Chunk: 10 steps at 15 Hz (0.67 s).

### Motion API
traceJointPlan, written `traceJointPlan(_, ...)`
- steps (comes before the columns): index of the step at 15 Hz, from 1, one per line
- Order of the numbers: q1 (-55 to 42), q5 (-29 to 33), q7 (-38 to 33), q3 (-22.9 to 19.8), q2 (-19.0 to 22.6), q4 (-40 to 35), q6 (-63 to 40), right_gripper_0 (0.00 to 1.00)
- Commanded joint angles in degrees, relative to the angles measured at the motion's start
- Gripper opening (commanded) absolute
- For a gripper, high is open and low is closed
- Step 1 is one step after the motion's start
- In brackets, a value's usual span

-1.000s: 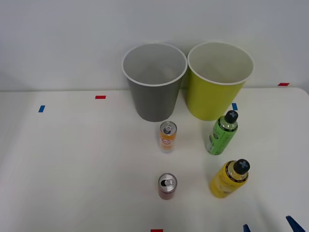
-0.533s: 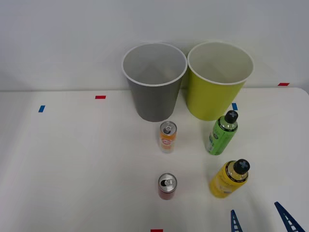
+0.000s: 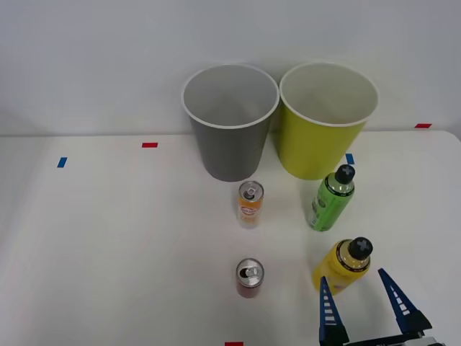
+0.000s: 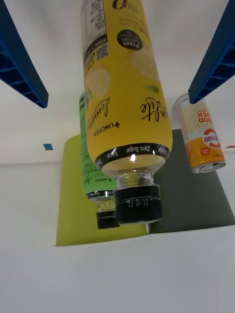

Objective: Put cans in the gray bin, plastic bottles in the light green bin

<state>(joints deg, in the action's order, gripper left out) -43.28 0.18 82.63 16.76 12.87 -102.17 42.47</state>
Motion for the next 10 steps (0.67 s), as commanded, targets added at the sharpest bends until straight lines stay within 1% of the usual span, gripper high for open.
traceJointPlan(1,3.72,-0.79,0.95,1.17,1.81,0.48,-1.6,1.0)
traceJointPlan(4,7.24,-1.58,0.95,1.43,3.3,0.57,-4.77,1.0)
traceJointPlan(6,8.73,-2.11,1.04,1.08,3.57,0.57,-5.91,1.0)
traceJointPlan(10,8.82,-3.43,1.04,1.52,4.71,0.48,-6.08,1.0)
